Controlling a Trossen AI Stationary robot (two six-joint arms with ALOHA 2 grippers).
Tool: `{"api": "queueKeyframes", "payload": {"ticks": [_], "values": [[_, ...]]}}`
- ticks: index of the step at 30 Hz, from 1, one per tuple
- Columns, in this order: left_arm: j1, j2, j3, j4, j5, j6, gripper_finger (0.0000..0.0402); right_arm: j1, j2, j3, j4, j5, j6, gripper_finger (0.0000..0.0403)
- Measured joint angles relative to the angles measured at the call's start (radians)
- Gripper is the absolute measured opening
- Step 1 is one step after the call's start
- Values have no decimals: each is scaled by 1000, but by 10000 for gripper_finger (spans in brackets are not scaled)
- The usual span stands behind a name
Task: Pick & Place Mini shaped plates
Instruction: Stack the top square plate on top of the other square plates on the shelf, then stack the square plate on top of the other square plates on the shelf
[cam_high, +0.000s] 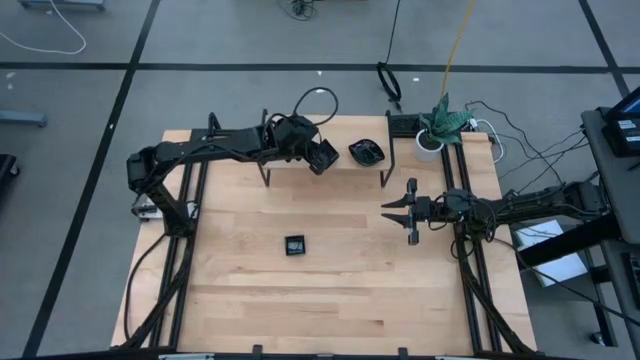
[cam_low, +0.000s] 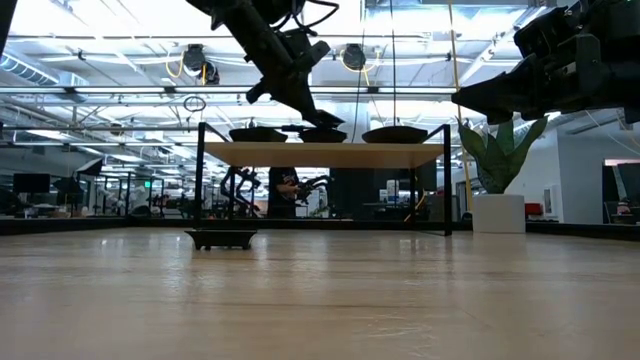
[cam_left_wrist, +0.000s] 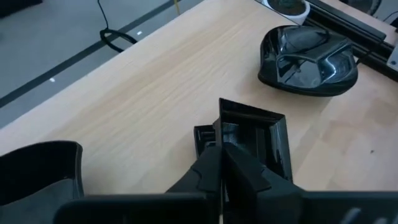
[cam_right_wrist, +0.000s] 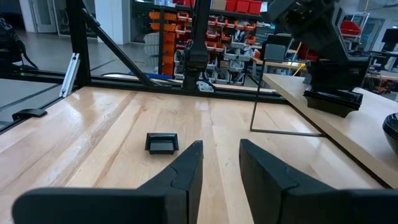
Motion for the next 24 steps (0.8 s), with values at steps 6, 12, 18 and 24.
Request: {"api": "queueKeyframes", "payload": {"ticks": [6,12,18,24], "values": [[0,0,0,2,-8,13,51,0,0,0,0,0,0,93],[-2,-2,0,2,-47,46,74,0,0,0,0,0,2,93],[-81,-64,1,-104,82,172,85,0,0,0,-2,0,2,93],[-343,-49,-1,-348,121,304,86,0,0,0,-4,0,1,93]]}}
